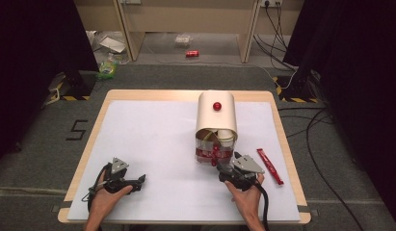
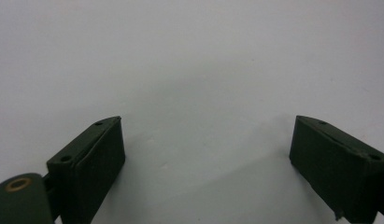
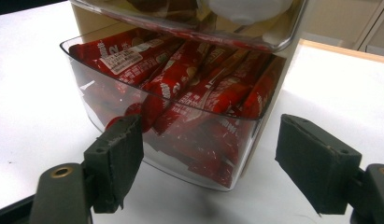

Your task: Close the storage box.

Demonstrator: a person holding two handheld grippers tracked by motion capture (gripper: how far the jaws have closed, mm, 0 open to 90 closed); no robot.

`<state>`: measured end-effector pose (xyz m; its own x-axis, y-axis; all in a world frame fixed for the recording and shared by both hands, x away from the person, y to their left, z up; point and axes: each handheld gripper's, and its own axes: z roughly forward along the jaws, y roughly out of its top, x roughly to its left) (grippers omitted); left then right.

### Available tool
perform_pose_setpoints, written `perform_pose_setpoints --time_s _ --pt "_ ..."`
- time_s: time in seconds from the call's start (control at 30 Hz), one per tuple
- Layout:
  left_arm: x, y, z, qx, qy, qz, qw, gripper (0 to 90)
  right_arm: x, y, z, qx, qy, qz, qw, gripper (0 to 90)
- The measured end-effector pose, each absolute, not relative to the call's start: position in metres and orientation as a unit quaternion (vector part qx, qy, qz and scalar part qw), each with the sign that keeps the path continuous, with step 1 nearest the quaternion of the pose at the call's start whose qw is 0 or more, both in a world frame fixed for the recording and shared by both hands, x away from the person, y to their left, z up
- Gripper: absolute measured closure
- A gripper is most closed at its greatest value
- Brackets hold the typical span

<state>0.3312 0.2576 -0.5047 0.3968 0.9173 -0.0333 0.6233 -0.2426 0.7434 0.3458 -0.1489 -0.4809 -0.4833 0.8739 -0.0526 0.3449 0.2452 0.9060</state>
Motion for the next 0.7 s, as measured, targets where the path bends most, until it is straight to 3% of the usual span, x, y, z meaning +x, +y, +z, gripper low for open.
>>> perform_pose_setpoints --time_s 0.7 --pt "0.331 0.258 -0.505 0.759 0.507 0.211 0.349 9.5 0.356 -0.148 -0.481 0.42 0.729 0.451 0.297 24.6"
